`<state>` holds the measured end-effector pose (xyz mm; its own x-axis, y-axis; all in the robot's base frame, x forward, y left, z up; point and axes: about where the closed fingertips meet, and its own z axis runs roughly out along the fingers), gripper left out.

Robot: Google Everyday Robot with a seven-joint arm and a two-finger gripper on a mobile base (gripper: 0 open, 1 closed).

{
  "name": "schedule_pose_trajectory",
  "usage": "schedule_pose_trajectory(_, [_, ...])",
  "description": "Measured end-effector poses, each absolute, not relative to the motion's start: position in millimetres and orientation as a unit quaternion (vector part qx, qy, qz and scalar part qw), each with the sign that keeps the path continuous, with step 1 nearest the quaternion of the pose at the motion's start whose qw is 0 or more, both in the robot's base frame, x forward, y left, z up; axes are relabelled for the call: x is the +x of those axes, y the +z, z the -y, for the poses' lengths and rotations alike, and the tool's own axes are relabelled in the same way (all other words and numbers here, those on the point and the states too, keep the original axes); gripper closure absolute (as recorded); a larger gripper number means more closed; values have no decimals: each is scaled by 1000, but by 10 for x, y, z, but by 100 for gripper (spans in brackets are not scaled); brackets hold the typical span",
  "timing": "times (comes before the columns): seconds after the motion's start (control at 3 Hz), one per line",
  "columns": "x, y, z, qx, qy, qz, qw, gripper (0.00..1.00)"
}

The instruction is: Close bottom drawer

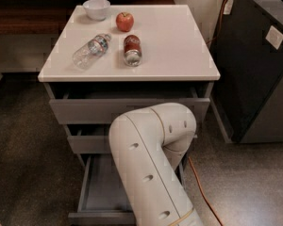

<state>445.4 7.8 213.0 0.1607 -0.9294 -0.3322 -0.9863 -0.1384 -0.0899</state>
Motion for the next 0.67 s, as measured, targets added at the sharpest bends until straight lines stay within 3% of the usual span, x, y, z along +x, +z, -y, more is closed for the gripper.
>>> schedule_pose_trajectory(0.67, [4379,1940,-256,-743,122,-627,201,0])
